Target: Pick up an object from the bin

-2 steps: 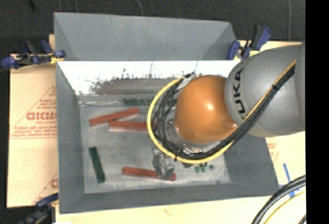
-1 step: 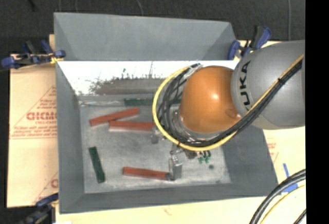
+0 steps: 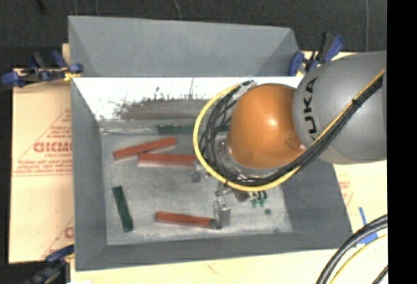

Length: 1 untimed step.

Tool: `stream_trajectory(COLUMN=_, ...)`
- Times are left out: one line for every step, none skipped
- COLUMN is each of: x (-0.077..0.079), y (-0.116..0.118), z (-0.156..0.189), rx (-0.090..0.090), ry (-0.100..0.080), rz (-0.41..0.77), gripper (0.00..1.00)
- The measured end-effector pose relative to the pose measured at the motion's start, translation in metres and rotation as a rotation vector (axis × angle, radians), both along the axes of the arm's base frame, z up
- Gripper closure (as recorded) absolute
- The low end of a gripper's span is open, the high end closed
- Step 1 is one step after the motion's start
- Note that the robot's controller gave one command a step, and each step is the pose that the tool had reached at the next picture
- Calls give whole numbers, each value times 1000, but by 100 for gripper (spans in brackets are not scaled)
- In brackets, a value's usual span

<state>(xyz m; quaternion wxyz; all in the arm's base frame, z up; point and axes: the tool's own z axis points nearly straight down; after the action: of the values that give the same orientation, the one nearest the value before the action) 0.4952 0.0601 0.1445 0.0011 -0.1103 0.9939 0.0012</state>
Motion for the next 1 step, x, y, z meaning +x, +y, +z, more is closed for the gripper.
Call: stream_trajectory(x=-7, y=17, z=-33, rx=-1, ry=-7, rz=67, gripper=0)
